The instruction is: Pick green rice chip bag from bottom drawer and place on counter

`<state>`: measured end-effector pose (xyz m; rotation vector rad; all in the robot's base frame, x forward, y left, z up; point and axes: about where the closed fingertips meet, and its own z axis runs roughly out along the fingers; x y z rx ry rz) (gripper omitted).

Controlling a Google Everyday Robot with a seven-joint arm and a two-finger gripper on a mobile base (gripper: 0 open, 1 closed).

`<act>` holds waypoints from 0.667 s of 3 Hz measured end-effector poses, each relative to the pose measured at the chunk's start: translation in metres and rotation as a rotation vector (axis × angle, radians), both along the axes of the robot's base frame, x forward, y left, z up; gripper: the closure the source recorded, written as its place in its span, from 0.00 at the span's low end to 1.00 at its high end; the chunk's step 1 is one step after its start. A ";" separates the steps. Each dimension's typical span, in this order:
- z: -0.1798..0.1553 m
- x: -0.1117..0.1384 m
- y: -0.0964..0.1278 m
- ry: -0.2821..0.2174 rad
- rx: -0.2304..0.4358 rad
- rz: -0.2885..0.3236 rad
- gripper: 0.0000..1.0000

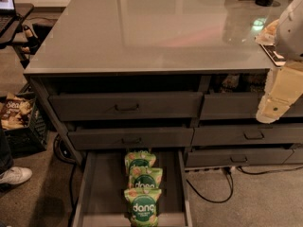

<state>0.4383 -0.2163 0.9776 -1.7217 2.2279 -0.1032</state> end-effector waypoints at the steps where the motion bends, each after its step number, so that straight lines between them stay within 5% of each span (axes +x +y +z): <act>1: 0.000 0.000 0.000 0.000 0.000 0.000 0.00; 2: -0.012 -0.004 0.004 -0.001 0.024 0.019 0.00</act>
Offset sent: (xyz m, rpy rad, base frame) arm -0.0113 0.0090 -0.0339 0.0610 0.0185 0.0490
